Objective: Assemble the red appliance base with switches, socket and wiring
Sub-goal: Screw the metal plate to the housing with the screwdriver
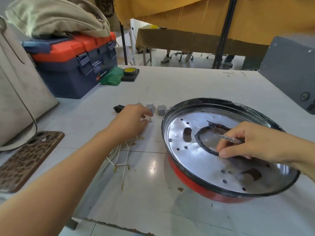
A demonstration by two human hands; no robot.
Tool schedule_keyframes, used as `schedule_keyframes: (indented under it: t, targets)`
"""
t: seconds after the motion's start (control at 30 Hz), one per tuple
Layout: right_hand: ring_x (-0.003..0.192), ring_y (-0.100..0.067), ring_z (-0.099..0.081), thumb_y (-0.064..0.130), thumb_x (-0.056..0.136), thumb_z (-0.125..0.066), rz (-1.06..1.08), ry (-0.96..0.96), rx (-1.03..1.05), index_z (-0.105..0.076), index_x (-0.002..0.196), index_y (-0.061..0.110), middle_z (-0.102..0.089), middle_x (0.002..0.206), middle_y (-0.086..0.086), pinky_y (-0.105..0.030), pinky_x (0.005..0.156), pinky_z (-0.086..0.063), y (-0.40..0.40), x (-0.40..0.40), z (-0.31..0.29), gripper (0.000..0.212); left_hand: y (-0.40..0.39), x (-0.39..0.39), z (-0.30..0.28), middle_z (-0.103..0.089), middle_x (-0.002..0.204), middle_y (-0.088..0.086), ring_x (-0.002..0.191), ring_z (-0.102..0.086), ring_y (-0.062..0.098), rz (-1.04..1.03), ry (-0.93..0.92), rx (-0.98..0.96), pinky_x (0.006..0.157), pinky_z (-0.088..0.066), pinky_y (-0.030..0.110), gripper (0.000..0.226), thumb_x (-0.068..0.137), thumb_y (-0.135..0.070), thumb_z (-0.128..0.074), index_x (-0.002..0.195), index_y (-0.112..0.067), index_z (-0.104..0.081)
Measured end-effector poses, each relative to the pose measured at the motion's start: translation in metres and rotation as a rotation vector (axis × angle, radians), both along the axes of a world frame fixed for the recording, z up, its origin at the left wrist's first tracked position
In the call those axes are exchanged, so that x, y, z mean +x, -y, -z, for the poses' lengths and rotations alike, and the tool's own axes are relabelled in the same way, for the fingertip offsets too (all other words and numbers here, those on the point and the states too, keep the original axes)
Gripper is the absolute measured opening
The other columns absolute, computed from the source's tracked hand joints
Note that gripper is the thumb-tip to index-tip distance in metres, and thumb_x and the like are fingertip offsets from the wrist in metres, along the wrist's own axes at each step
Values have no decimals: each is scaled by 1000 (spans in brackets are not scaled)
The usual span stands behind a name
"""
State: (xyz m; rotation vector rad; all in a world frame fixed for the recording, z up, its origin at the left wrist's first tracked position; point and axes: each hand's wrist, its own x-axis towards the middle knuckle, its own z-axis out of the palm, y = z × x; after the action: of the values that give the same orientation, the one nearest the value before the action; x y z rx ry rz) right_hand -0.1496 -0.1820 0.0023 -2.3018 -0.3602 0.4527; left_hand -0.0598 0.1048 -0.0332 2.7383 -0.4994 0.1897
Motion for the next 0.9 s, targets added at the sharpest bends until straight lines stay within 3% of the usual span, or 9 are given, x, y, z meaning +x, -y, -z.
schedule_keyframes:
  t: [0.13, 0.3, 0.53, 0.73, 0.9]
  targets:
    - [46, -7, -40, 19, 78, -74, 4, -6, -3, -74, 69, 24, -56, 51, 7, -16, 47, -34, 0, 0, 0, 10, 10, 19, 0, -63, 108, 9, 99, -58, 28, -18, 23, 46, 88, -47, 40, 26, 90, -10, -53, 111, -17, -68]
    - [47, -7, -41, 21, 78, -74, 14, -9, -8, -74, 69, 23, -56, 51, 7, -17, 48, -34, -1, -1, -1, 8, 14, 29, 6, -66, 103, 6, 95, -60, 28, -3, -12, 173, 86, -49, 40, 19, 90, -11, -54, 96, -19, -71]
    - [47, -7, -41, 19, 78, -75, 24, -6, -22, -72, 63, 23, -53, 50, 8, -16, 47, -34, -3, -1, -2, 16, 8, 27, 8, -68, 93, 5, 88, -60, 23, -46, -17, 2, 81, -49, 31, 11, 84, -8, -62, 86, -14, -71]
    - [44, -3, -41, 17, 80, -74, 63, -23, -21, -72, 65, 19, -52, 46, 11, -12, 46, -34, -8, -1, -3, 15, 3, 23, 5, -68, 74, 1, 63, -63, 19, -109, -117, -214, 55, -50, 22, 7, 79, -6, -69, 75, -12, -69]
    - [37, 1, -40, 14, 82, -71, 113, 4, -14, -68, 64, 20, -50, 39, 15, -8, 43, -31, -23, 1, -3, 20, -2, 23, 7, -66, 68, 0, 60, -60, 18, -109, -112, -202, 55, -46, 24, 14, 79, -6, -67, 69, -15, -63]
